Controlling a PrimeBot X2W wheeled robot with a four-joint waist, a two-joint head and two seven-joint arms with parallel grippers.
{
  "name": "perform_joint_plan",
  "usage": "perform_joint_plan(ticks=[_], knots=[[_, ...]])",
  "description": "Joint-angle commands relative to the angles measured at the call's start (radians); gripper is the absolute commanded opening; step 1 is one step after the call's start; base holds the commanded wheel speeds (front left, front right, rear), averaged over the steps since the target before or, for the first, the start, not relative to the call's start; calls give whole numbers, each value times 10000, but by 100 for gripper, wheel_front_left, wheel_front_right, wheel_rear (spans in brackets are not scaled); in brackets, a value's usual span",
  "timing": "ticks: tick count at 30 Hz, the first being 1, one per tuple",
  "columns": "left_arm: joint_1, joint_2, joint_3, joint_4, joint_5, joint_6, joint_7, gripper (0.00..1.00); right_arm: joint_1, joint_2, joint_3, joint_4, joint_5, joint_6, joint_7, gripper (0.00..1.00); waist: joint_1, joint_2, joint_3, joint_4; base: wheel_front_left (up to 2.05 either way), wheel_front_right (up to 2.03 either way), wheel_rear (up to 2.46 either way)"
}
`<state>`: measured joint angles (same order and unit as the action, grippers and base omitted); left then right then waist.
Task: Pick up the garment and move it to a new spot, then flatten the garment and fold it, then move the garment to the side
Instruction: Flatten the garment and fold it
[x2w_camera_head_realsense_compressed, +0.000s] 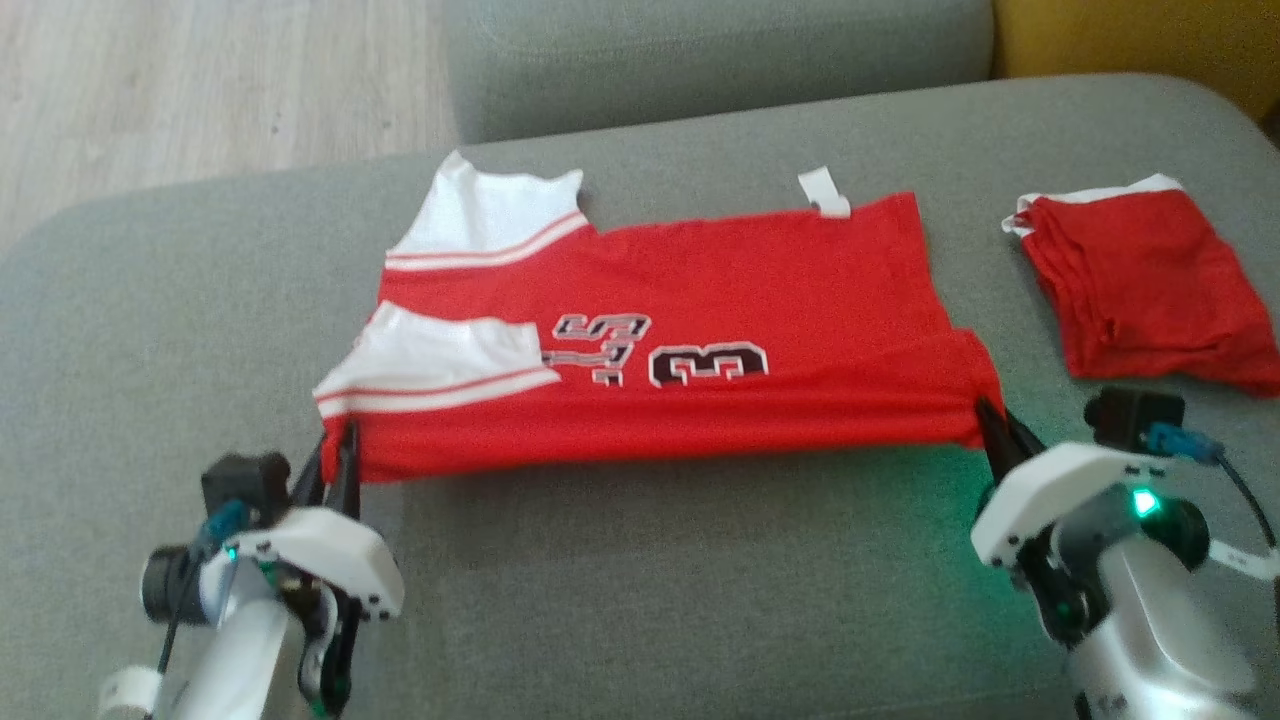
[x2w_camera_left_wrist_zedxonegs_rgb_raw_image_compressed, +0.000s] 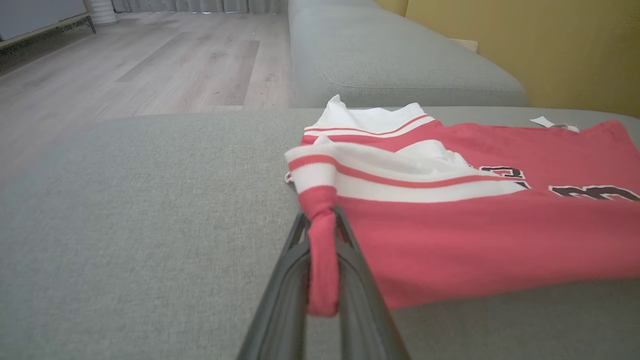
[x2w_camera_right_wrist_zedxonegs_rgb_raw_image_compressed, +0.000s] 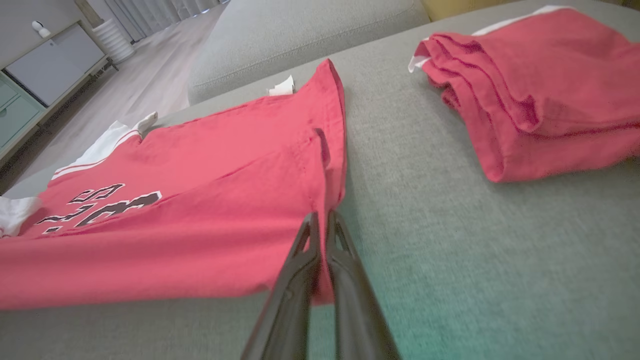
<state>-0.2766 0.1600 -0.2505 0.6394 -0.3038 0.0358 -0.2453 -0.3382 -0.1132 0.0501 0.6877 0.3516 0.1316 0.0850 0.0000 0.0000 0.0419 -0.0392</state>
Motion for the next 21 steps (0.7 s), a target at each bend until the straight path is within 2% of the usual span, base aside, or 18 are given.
perform_joint_plan(ticks=[1,9,17,18,19,20,21], knots=[[-101,418,347,-460,-137,120,0,0,102,-266,-12,-637,61,-9,205,0,0,0,-216,1,0,0,0],[1100,635,212,-1693,-253,252,713,0,1873,-399,-755,-2709,82,-9,1843,0,0,0,-559,107,0,0,0],[1810,717,-177,-2401,-294,223,1658,0,3080,32,-1428,-4342,-62,-9,2904,0,0,0,-531,97,0,0,0],[1836,716,-203,-2417,-297,237,1717,0,3150,95,-1470,-4494,-113,-9,2970,40,0,0,-508,79,0,0,0],[1847,723,-217,-2419,-290,262,1744,47,3220,156,-1521,-4620,-172,-9,3054,100,0,0,-481,55,0,0,0],[1841,725,-219,-2421,-290,287,1746,99,3263,212,-1570,-4759,-227,-9,3098,100,0,0,-448,26,0,0,0],[1817,725,-209,-2422,-290,318,1720,100,3288,271,-1679,-4910,-291,-9,3062,100,0,0,-416,1,0,0,0]])
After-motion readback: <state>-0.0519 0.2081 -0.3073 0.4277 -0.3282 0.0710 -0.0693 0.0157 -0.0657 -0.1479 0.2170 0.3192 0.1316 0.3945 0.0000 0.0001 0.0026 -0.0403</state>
